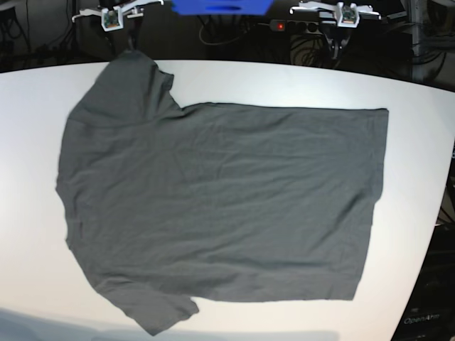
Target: Fold the T-shirt properly
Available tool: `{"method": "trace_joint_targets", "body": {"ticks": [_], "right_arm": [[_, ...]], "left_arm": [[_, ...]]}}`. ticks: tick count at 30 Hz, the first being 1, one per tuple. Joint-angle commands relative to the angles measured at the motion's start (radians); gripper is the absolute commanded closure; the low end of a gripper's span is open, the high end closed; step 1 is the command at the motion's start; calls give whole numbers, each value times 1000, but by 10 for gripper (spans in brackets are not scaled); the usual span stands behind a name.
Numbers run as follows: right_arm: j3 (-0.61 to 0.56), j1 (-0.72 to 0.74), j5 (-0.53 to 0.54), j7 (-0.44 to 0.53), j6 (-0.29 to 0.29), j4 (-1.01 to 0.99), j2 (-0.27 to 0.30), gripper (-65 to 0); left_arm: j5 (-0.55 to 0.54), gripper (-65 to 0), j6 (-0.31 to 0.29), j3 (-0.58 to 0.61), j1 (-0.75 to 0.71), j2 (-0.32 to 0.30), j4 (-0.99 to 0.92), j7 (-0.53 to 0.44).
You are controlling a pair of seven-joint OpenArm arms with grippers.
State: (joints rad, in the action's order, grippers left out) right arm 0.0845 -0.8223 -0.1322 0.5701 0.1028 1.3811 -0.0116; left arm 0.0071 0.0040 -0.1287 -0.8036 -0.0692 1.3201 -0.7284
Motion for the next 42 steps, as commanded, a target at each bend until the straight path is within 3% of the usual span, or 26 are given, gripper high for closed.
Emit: {"method": "trace_joint_targets", "body": {"ticks": [1,6,11,22,28,42], "right_arm": [[-1,-19,27,43,12,14,2,-257],[2,-30,202,72,193,16,0,-258],[4,-32,286,72,283,14,2,-260],[5,-29,357,70,295,8,6,-260],[-1,-27,472,57,295,-16,71,-260],[-2,-25,480,51,298,-19,80,-261]], "left_arm": [[-6,-11,4,-19,-15,1,12,-29],[-9,-11,4,-38,-15,-4,16,-29],[-6,-11,4,-38,-15,-2,14,-29],[-6,-11,4,-38,-15,-4,16,-27],[-6,-11,4,-38,-15,-4,16,-27],[-8,-11,8,-41,-15,-5,14,-27]]}}
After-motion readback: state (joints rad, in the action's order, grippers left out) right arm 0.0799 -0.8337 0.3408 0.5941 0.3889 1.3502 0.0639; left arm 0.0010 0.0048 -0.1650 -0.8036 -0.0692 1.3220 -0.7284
